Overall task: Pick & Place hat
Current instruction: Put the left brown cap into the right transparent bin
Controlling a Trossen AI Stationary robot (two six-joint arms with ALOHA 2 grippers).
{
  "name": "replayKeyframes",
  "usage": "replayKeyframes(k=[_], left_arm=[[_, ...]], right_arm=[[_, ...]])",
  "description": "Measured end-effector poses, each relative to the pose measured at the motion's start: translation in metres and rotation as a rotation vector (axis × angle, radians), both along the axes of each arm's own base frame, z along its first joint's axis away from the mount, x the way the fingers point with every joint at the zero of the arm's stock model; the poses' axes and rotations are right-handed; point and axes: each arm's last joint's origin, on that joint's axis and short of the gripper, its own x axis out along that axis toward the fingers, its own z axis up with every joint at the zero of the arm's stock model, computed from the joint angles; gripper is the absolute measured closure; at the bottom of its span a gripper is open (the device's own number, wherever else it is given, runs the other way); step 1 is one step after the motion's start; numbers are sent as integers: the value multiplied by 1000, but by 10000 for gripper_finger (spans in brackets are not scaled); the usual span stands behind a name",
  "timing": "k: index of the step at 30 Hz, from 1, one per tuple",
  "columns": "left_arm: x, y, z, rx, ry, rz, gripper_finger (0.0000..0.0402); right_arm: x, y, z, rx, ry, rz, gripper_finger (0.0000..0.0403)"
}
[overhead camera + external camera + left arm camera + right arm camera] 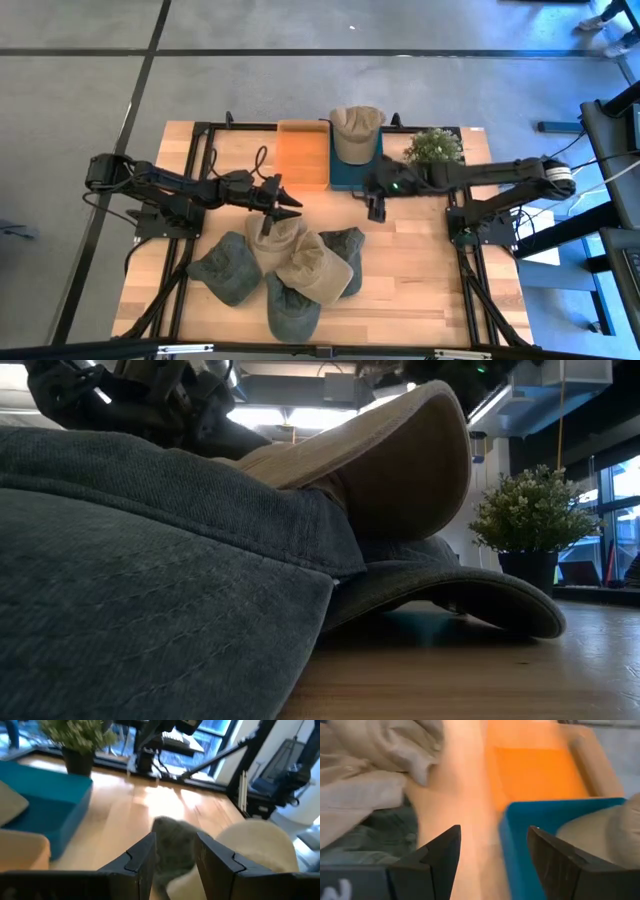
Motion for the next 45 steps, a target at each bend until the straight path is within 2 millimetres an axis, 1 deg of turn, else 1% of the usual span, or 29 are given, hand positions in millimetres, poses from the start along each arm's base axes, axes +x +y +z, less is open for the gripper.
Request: replayKeyframes(k=[5, 6, 8, 10, 14, 17, 19, 24, 26, 30, 33, 36, 40, 41, 45], left_arm=[[-3, -6, -11, -11, 122, -27, 276], [-3, -6, -14, -15, 153, -14, 276], [-5, -2, -18, -21, 198, 65, 278], [-8, 3, -24, -40, 264, 134, 280], [-17, 5, -38, -149, 443, 105, 283], [-26, 7, -48, -225, 584, 143, 287], [-31, 8, -53, -245, 676, 163, 290], [-44, 8, -57, -249, 919, 211, 295], [-47, 7, -56, -224, 975, 220, 295], [-51, 4, -59, -146, 1027, 240, 297], [-51, 2, -59, -79, 1027, 283, 308], [-50, 1, -59, -4, 1015, 320, 334], [-47, 0, -58, 37, 981, 343, 384], [-46, 0, -58, 39, 970, 347, 391], [-43, 1, -57, 49, 927, 362, 395]], right_arm=[[-14, 10, -27, 4, -88, 33, 175], [-15, 11, -30, 2, -97, 39, 175], [-17, 12, -35, -7, -103, 49, 175], [-17, 12, -36, -10, -110, 50, 175], [-18, 10, -37, -16, -105, 47, 175], [-18, 8, -37, -36, -101, 55, 175], [-17, 5, -36, -44, -111, 50, 175], [-16, 1, -33, -58, -136, 45, 175], [-16, 0, -33, -60, -138, 40, 175], [-16, -1, -33, -59, -137, 35, 175], [-16, -1, -33, -60, -136, 36, 175], [-16, -1, -33, -66, -134, 41, 175], [-16, -1, -34, -77, -130, 50, 175], [-16, -1, -34, -77, -130, 50, 175], [-16, -1, -34, -79, -129, 50, 175]])
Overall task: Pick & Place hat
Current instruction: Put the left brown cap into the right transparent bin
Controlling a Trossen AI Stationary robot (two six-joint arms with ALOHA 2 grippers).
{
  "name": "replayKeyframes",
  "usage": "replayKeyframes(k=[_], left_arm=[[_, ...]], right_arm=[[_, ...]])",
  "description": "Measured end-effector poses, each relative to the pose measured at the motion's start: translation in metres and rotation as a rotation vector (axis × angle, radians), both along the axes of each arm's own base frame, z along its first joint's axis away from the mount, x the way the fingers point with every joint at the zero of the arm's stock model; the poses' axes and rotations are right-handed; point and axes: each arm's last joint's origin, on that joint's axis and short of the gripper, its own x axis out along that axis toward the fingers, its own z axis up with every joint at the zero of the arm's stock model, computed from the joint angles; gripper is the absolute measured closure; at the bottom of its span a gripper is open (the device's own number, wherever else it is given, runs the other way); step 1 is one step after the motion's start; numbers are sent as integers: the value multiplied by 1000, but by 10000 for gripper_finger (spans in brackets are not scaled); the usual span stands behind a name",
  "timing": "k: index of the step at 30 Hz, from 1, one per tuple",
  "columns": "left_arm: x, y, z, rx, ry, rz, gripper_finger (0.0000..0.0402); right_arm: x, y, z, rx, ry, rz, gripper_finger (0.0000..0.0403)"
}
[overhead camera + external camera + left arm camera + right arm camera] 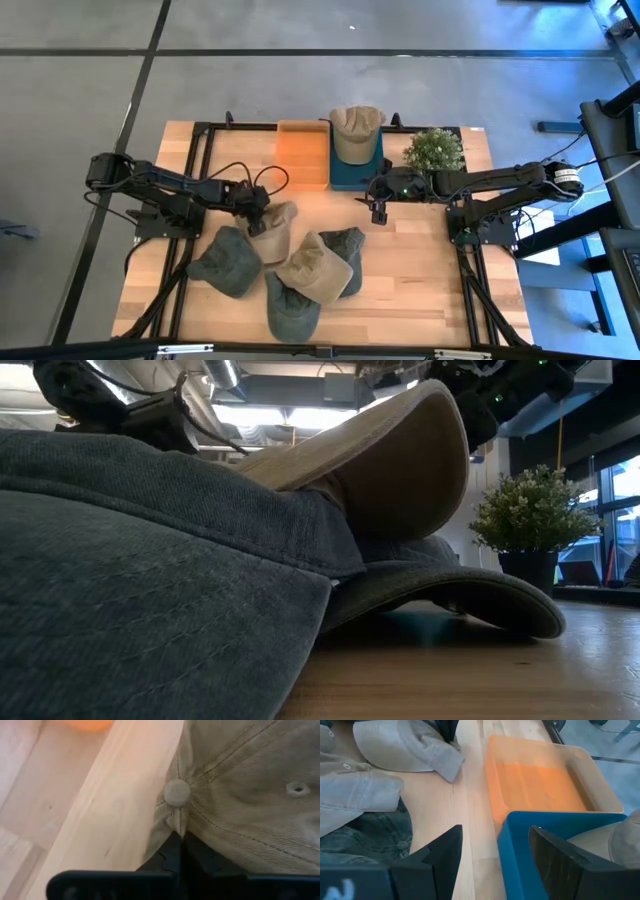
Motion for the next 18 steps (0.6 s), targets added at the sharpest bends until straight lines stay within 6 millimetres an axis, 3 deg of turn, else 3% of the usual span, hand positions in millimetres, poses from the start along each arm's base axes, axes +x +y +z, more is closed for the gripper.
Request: replayKeyframes(k=[5, 14, 18], left_arm=[[11, 0, 12, 17, -60, -30, 397], [44, -7, 60, 80, -211, -121, 398], [55, -13, 82, 139, -284, -118, 398]], right_arm=[[1, 0, 1, 0, -8, 0, 175], [8, 0, 14, 5, -169, 6, 175], [12, 0, 22, 145, -286, 64, 175]])
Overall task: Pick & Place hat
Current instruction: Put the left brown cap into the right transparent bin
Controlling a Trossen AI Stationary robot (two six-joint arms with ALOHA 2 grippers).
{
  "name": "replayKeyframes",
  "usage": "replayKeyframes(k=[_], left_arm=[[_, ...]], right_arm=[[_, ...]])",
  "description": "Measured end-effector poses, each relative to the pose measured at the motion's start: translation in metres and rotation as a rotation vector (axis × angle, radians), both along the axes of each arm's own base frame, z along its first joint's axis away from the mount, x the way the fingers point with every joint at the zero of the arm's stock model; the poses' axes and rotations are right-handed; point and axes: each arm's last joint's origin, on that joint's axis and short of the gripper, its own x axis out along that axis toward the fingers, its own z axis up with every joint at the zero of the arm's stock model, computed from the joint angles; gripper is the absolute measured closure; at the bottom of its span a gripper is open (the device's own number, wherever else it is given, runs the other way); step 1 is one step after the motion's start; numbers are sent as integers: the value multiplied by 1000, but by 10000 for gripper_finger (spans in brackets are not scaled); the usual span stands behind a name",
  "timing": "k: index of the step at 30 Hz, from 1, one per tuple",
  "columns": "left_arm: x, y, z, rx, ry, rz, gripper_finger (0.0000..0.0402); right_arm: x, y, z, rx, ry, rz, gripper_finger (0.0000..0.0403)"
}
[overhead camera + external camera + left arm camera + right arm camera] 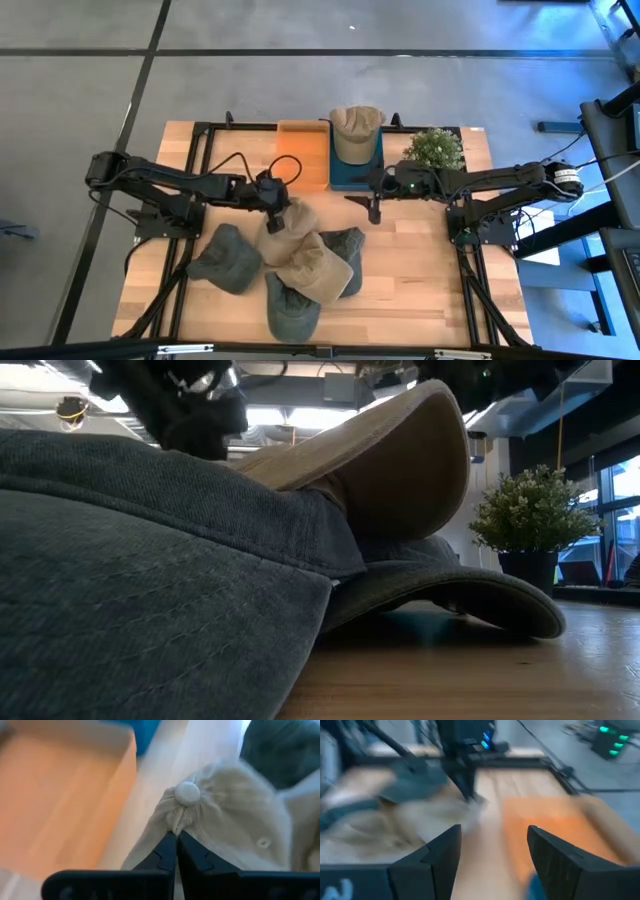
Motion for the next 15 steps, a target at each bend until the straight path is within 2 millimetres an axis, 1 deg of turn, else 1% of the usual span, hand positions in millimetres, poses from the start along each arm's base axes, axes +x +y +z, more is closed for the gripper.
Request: replayKeyframes(k=[4, 6, 10, 12, 15], left_arm=[[7, -8, 13, 97, -66, -51, 398], [10, -12, 16, 143, -100, -74, 398], [12, -19, 19, 190, -132, -101, 398], [12, -22, 20, 205, -140, -96, 398], [12, -27, 20, 232, -139, -87, 398]], right_arm=[[7, 0, 3, 62, -53, 73, 175], [15, -2, 5, 96, -52, 88, 175], [41, -5, 2, 178, -2, 142, 175], [54, -7, -1, 222, 50, 166, 175], [73, -11, -4, 241, 129, 164, 175]])
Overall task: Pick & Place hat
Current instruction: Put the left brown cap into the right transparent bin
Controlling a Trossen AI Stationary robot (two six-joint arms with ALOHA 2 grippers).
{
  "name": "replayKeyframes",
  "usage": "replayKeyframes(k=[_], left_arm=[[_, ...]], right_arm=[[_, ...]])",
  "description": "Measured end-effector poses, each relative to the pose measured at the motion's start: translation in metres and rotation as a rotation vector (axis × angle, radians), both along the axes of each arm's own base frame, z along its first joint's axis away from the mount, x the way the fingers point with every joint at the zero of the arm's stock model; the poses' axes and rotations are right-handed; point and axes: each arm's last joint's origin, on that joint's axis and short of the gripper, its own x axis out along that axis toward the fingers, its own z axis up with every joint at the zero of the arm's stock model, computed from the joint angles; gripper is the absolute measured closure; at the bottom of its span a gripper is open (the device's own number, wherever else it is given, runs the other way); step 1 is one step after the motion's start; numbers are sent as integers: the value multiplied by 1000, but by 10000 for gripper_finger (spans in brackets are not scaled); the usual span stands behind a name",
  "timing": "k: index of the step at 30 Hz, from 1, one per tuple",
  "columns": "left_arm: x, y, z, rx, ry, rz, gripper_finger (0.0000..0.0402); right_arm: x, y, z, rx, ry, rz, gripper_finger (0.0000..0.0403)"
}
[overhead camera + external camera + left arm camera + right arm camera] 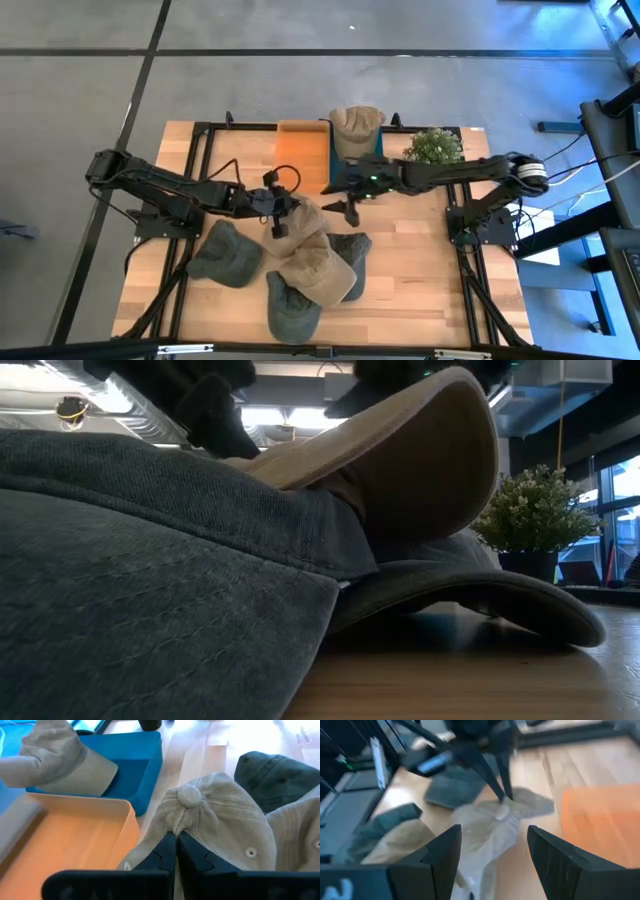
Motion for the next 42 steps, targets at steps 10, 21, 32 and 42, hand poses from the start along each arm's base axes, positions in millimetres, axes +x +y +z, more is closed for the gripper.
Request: replayKeyframes(k=[10, 21, 32, 42], left_arm=[[0, -13, -3, 31, 14, -26, 398], [-1, -18, -3, 64, 6, -5, 398], [1, -19, 0, 61, -28, -4, 398], [1, -19, 1, 62, -39, 2, 397]], right_arm=[[49, -5, -7, -24, 145, 26, 175], [57, -3, -8, 73, 169, 80, 191], [57, -3, -8, 71, 169, 81, 287], [56, -3, -9, 31, 174, 107, 371]])
